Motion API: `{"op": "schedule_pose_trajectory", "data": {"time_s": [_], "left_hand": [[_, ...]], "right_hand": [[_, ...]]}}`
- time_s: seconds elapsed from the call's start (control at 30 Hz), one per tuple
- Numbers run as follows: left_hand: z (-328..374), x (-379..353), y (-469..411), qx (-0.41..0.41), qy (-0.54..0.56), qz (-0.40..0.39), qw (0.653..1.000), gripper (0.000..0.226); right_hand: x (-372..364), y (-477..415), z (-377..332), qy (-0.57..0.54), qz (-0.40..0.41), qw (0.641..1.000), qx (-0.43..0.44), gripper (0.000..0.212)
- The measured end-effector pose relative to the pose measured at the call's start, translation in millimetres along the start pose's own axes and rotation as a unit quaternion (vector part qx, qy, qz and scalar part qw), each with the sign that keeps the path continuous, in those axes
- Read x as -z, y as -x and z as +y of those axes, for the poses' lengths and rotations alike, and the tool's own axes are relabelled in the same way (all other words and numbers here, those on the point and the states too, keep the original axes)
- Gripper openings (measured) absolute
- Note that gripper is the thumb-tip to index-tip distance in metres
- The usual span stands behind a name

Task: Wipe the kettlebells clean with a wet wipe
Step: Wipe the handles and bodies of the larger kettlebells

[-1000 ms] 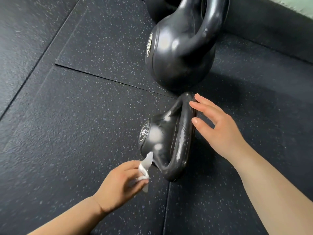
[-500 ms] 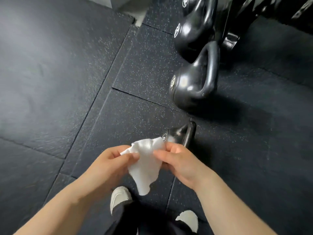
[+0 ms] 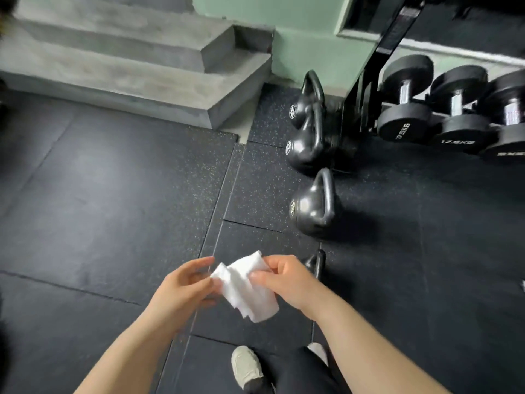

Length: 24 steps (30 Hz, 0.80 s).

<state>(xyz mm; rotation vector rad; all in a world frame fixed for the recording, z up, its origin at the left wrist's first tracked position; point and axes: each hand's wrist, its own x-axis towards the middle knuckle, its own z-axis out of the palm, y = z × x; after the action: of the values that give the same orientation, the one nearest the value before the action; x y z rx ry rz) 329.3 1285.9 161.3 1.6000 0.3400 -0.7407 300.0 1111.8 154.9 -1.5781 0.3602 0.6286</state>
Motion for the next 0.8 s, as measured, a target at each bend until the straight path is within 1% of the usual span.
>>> {"op": "schedule_pose_trajectory", "data": {"time_s": [0.03, 0.07, 0.13, 0.2, 0.3, 0.33, 0.4, 0.43, 0.47, 0.57, 0.67, 0.8], "left_hand": [[8.9, 1.1, -5.7, 0.007, -0.02, -0.014, 1.0, 0.053], [18.0, -0.5, -13.1, 0.014, -0.029, -0.025, 0.999, 0.045], [39.3, -11.5, -30.5, 0.025, -0.031, -0.055, 0.998, 0.013], [58.1, -25.7, -52.1, 0.016, -0.057, -0.096, 0.994, 0.005], [80.9, -39.7, -88.4, 0.013, -0.112, -0.15, 0.982, 0.018], [90.3, -44.3, -101.5, 0.022, -0.121, -0.157, 0.98, 0.017], [107.9, -54.9, -134.4, 0.04, -0.1, -0.16, 0.981, 0.007], [115.0, -59.6, -146.5, 0.052, -0.082, -0.158, 0.983, 0.013], [120.5, -63.2, -152.3, 0.058, -0.066, -0.153, 0.984, 0.019], [147.1, -76.2, -191.9, 0.047, -0.064, -0.163, 0.983, 0.022], [164.8, -88.9, -222.3, 0.048, -0.089, -0.184, 0.978, 0.021], [175.3, -110.1, -259.1, 0.054, -0.161, -0.218, 0.961, 0.02]], "right_hand": [[5.2, -0.4, -6.0, -0.016, 0.016, 1.0, 0.001, 0.015], [11.8, -2.0, -10.1, -0.036, 0.033, 0.999, 0.002, 0.011], [28.4, -7.4, -17.8, -0.063, 0.063, 0.996, 0.005, 0.012], [46.2, -14.7, -21.7, -0.099, 0.079, 0.992, 0.005, 0.014], [75.9, -35.8, -21.9, -0.184, 0.109, 0.977, 0.006, 0.018], [86.6, -45.6, -22.9, -0.212, 0.105, 0.972, 0.012, 0.022], [107.7, -71.5, -26.8, -0.252, 0.09, 0.963, 0.009, 0.04], [111.7, -81.6, -29.3, -0.278, 0.086, 0.957, 0.004, 0.048], [111.8, -87.1, -32.6, -0.312, 0.083, 0.946, 0.003, 0.05], [126.7, -118.3, -41.6, -0.422, 0.089, 0.902, 0.013, 0.04], [143.0, -134.1, -46.2, -0.459, 0.128, 0.879, 0.016, 0.021], [162.1, -151.3, -44.9, -0.479, 0.19, 0.857, 0.017, 0.025]]}}
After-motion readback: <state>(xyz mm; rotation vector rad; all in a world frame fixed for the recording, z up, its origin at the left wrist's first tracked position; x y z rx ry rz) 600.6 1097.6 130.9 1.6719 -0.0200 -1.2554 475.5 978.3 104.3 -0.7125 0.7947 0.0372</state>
